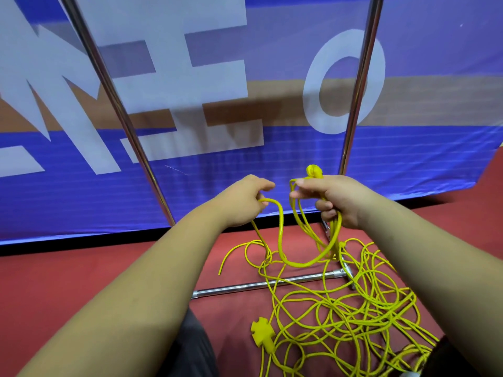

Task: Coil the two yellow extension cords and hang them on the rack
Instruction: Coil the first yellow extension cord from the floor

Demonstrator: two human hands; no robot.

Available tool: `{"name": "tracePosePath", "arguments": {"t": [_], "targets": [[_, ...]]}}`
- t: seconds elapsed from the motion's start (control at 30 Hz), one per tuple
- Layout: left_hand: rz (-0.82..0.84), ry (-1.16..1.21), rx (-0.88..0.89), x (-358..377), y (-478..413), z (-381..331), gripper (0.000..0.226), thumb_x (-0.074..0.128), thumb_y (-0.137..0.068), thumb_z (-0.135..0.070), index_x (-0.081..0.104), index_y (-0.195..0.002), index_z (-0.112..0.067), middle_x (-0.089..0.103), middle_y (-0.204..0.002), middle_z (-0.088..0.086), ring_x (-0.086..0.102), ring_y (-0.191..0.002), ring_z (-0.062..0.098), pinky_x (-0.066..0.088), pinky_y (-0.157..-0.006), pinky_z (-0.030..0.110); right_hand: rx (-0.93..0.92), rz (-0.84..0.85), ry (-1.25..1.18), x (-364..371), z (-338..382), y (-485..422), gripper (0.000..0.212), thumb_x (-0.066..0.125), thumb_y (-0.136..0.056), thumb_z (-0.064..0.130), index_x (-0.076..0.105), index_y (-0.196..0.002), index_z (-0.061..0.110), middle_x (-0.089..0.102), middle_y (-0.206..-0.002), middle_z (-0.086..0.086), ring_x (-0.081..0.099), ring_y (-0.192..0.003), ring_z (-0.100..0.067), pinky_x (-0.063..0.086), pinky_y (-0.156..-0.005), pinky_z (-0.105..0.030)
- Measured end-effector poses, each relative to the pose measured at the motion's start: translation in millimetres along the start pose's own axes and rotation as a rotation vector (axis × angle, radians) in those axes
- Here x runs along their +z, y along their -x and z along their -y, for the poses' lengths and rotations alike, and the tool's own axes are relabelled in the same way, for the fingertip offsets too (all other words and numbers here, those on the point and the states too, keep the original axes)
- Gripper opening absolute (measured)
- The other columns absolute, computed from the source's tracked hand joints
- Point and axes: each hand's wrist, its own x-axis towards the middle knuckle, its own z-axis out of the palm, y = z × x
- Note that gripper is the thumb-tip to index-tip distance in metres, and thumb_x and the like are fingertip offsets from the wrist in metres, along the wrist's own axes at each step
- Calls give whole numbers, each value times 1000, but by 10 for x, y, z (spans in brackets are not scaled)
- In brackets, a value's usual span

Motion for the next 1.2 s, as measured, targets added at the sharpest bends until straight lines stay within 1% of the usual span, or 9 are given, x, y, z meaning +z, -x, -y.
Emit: {"name": "tracePosePath", "arguments": {"t": [0.2, 0.33, 0.47, 0.53, 0.6, 0.7, 0.8, 1.0, 1.2], "targets": [[-197, 134, 34, 63, -65, -30, 11, 86, -85, -23, 76, -87, -25, 62, -100, 0, 66, -84, 14, 54, -77, 35, 11, -15, 90, 175, -136, 0, 22, 76, -97, 32, 68, -106, 13, 79, -98, -4, 33, -43, -9, 29, -40, -19], [-126, 347, 26, 14, -33, 11, 13, 74, -96, -15, 77, -94, -27, 74, -87, -4, 73, -81, 12, 62, -87, 40, 16, -194, 13, 132, -246, -119, 10, 71, -102, 28, 69, -104, 18, 76, -96, -7, 42, -44, -11, 39, -43, -22], [138, 688, -58, -111, 78, -13, 41, 46, -99, 14, 74, -121, -6, 78, -110, 15, 76, -105, 25, 60, -98, 40, -19, -277, 43, 1, -316, -233, 12, 67, -104, 27, 64, -109, 17, 73, -88, -5, 48, -48, -12, 43, -46, -25], [224, 890, -107, -170, 114, -35, 39, 45, -98, 12, 72, -123, 0, 76, -115, 20, 76, -103, 25, 62, -92, 38, -66, -277, 139, -43, -323, -236, 11, 69, -102, 23, 64, -107, 14, 72, -90, -6, 51, -52, -14, 44, -48, -27], [215, 970, -78, -199, 139, -39, 25, 55, -102, -1, 73, -119, 1, 75, -109, 18, 67, -80, 19, 58, -71, 30, -102, -288, 260, -58, -318, -208, 10, 71, -102, 22, 69, -108, 15, 74, -91, -2, 55, -60, -15, 45, -54, -27], [146, 905, 73, -185, 105, 37, 26, 53, -105, -3, 74, -119, -12, 72, -100, 9, 39, -67, 17, 36, -60, 26, -146, -215, 326, -50, -324, -180, 18, 68, -104, 28, 72, -119, 17, 80, -100, 0, 70, -77, -16, 53, -65, -26], [37, 699, 126, -167, 58, 109, 31, 53, -107, -7, 74, -119, -26, 78, -105, 1, 42, -76, 22, 41, -68, 31, -124, -25, 187, 9, -318, -154, 24, 60, -109, 27, 63, -133, 21, 82, -104, -10, 77, -96, -24, 59, -81, -41], [-134, 471, 25, -119, -29, 261, 23, 63, -102, -11, 76, -116, -25, 79, -99, -8, 61, -75, -4, 50, -71, 18, -30, 158, 29, 161, -217, -39, 13, 57, -110, 23, 63, -118, 14, 74, -89, -15, 73, -72, -31, 63, -77, -48], [-145, 482, -15, -40, -120, 327, 5, 80, -91, -17, 76, -95, -17, 75, -85, 10, 67, -76, 13, 60, -86, 45, -32, 214, 58, 259, -169, 109, 23, 52, -112, 28, 63, -110, 7, 62, -76, -7, 58, -59, -22, 55, -61, -38]]}}
